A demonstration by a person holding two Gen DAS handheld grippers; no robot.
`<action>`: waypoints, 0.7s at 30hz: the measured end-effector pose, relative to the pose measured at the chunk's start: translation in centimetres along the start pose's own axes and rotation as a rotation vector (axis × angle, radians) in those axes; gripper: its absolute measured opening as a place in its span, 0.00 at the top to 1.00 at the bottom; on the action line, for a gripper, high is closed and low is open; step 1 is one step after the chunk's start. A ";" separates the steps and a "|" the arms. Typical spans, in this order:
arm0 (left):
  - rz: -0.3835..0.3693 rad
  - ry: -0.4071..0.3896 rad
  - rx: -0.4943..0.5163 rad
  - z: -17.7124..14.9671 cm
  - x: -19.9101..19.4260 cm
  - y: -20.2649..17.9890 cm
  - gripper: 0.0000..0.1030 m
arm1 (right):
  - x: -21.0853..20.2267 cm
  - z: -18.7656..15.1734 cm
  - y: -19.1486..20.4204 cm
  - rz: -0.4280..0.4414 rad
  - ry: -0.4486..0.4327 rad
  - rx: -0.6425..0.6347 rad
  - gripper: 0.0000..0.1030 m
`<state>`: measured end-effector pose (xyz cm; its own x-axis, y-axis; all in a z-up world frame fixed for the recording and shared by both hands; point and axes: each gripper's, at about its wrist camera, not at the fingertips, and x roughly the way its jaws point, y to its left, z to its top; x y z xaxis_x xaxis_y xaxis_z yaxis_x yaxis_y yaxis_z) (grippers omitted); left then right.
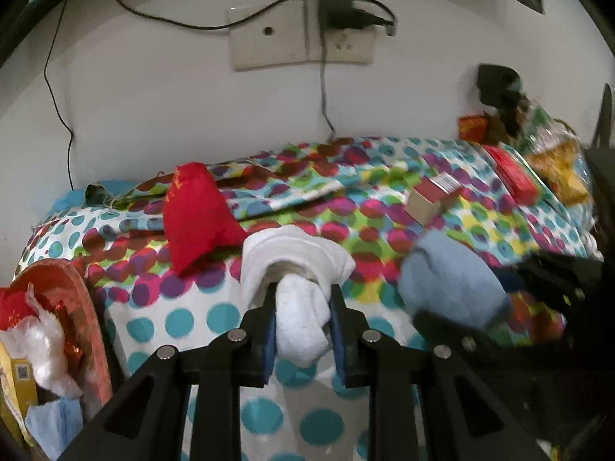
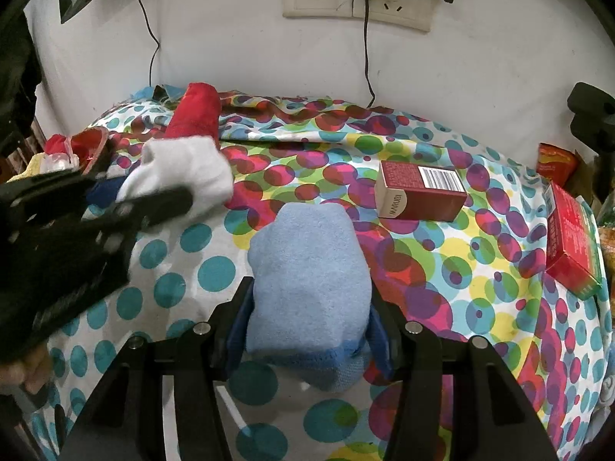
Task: Organize objects
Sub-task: 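Carry the white sock onto the red tray and open the left tool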
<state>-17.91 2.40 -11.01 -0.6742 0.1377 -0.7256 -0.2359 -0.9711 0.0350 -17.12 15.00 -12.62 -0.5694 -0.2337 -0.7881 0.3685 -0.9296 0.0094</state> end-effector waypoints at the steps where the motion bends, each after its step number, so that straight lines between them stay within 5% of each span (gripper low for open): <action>1: 0.010 -0.001 0.006 -0.3 -0.4 -0.3 0.77 | 0.0 0.0 0.0 0.000 0.000 -0.001 0.51; 21: 0.025 -0.002 0.020 -3.5 -8.4 -2.2 0.77 | 0.1 0.0 0.2 -0.016 0.002 -0.007 0.50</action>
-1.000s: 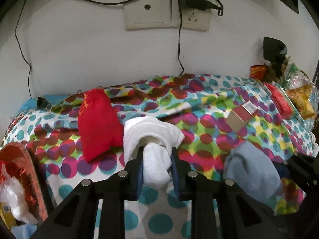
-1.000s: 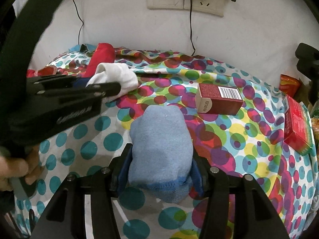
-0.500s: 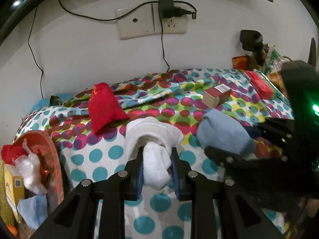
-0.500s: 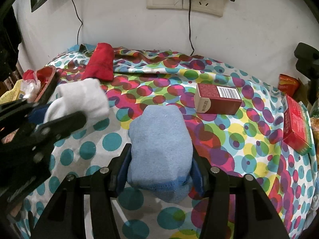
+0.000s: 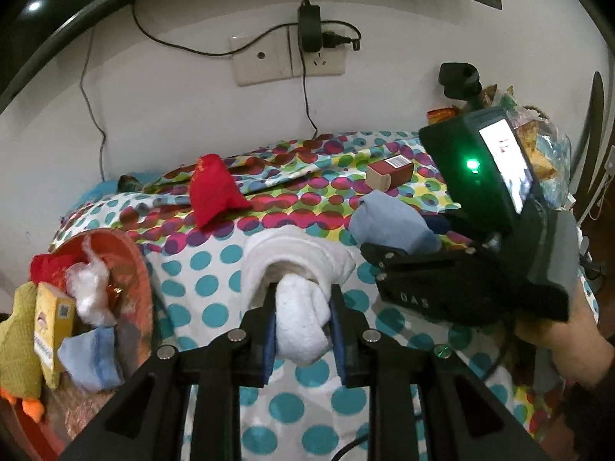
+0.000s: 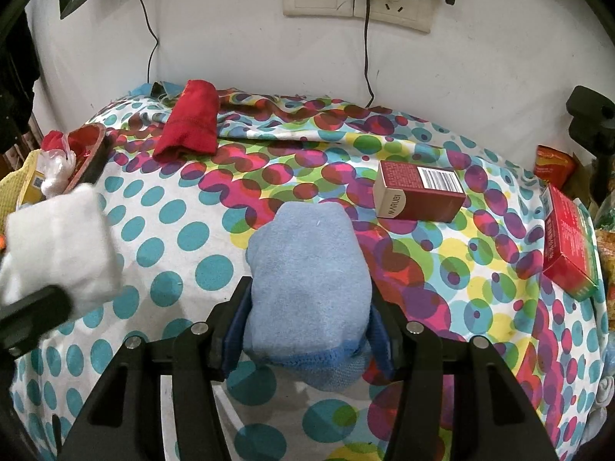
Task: Organize objects
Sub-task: 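Carry the white sock onto the red tray and open the left tool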
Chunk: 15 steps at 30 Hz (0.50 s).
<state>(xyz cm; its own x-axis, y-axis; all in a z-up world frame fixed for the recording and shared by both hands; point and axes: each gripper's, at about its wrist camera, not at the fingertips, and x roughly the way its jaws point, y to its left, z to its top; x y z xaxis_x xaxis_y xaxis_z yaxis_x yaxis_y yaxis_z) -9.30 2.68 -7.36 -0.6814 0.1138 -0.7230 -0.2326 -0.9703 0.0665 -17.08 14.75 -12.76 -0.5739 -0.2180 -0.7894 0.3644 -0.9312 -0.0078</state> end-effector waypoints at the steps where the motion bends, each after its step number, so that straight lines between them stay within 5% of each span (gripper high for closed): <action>1: 0.001 -0.003 0.002 -0.2 -0.4 0.0 0.77 | 0.0 0.0 0.0 0.000 0.000 0.000 0.50; 15: 0.027 -0.025 -0.006 -2.1 -5.0 0.9 0.77 | 0.0 0.1 -0.2 0.000 0.002 0.002 0.46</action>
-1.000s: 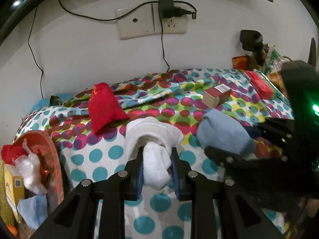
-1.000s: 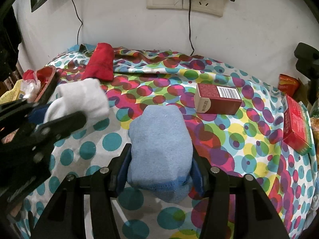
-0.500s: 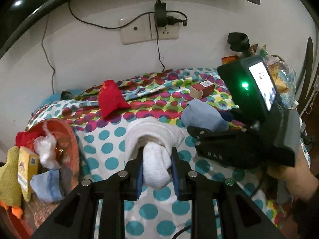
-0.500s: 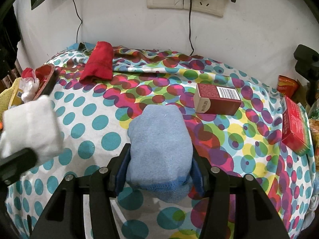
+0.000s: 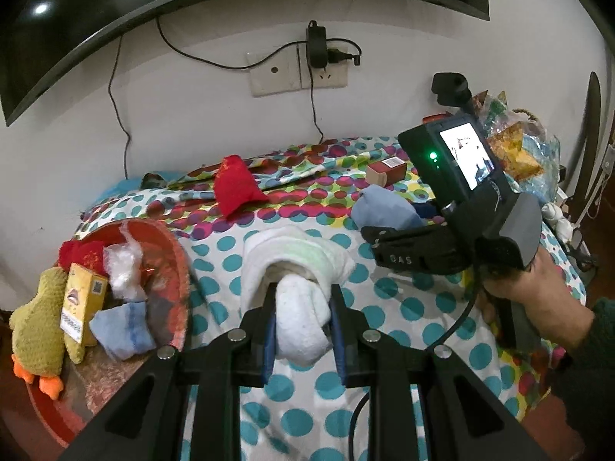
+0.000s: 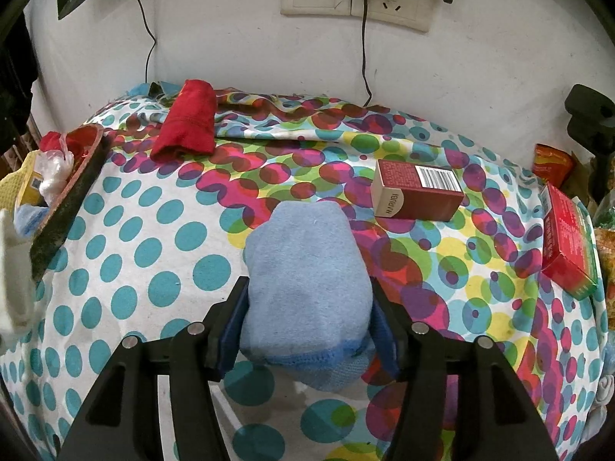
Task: Organize objects
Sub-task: 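Carry the white sock onto the red tray and open the left tool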
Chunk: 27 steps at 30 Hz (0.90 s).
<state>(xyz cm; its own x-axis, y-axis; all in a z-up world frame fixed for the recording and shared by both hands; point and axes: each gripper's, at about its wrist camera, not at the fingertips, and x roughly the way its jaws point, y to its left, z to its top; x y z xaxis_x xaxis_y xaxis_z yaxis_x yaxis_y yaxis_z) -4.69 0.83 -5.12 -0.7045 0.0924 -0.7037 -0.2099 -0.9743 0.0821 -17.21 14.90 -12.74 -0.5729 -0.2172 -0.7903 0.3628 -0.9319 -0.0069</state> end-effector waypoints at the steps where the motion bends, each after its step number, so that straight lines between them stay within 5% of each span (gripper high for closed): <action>1: 0.007 -0.006 0.001 -0.1 -0.3 0.2 0.77 | 0.0 0.0 -0.1 0.000 0.000 0.000 0.46; 27: 0.161 -0.002 -0.109 -2.5 -3.3 10.4 0.77 | 0.0 0.0 -0.1 -0.002 0.002 0.001 0.44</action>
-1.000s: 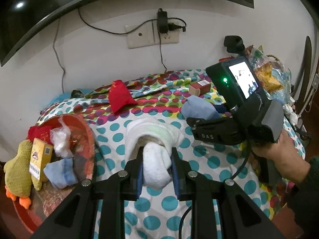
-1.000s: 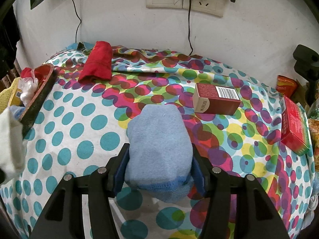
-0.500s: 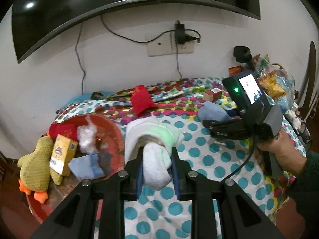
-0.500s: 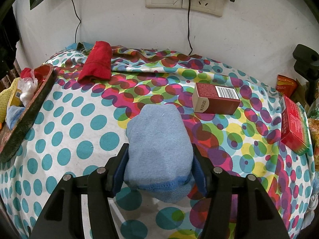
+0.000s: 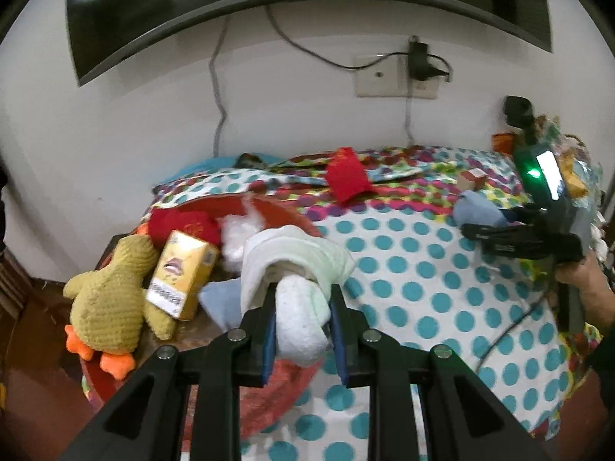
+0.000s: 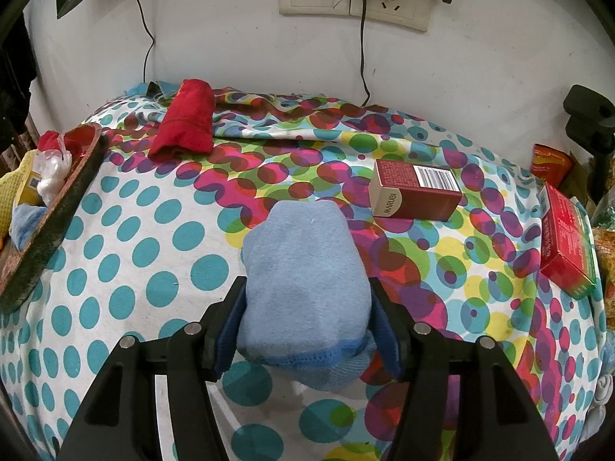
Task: Organize objects
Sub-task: 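Carry the white sock onto the red tray and open the left tool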
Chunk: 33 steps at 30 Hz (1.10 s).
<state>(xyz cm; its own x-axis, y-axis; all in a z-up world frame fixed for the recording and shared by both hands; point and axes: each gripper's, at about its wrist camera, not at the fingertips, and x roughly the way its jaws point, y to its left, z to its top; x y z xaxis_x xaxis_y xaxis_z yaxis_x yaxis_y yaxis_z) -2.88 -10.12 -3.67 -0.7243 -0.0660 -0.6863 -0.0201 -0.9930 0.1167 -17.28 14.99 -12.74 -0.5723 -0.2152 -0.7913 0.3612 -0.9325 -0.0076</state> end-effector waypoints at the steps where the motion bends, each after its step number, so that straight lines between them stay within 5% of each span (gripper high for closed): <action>1: 0.006 0.008 -0.003 0.0 0.3 0.6 0.77 | 0.0 0.0 0.0 -0.001 0.000 0.000 0.43; 17: 0.044 0.104 -0.136 -2.5 3.8 7.7 0.74 | 0.1 0.0 -0.4 -0.007 0.002 0.001 0.41; 21: 0.031 0.087 -0.106 -2.7 3.7 7.7 0.72 | 0.1 0.0 -0.4 -0.009 0.003 0.003 0.40; 27: -0.002 0.091 -0.123 -2.9 3.5 8.3 0.57 | 0.2 0.1 -0.5 -0.013 0.004 0.004 0.39; 33: 0.018 0.044 -0.111 -3.6 1.5 8.9 0.53 | 0.2 0.0 -0.5 -0.018 0.004 0.004 0.39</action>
<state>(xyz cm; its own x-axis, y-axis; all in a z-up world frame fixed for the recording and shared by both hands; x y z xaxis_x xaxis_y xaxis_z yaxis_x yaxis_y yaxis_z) -1.70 -19.45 -6.23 -0.6927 -0.0860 -0.7161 0.0707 -0.9962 0.0512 -17.57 15.38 -12.86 -0.5758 -0.1976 -0.7934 0.3482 -0.9372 -0.0193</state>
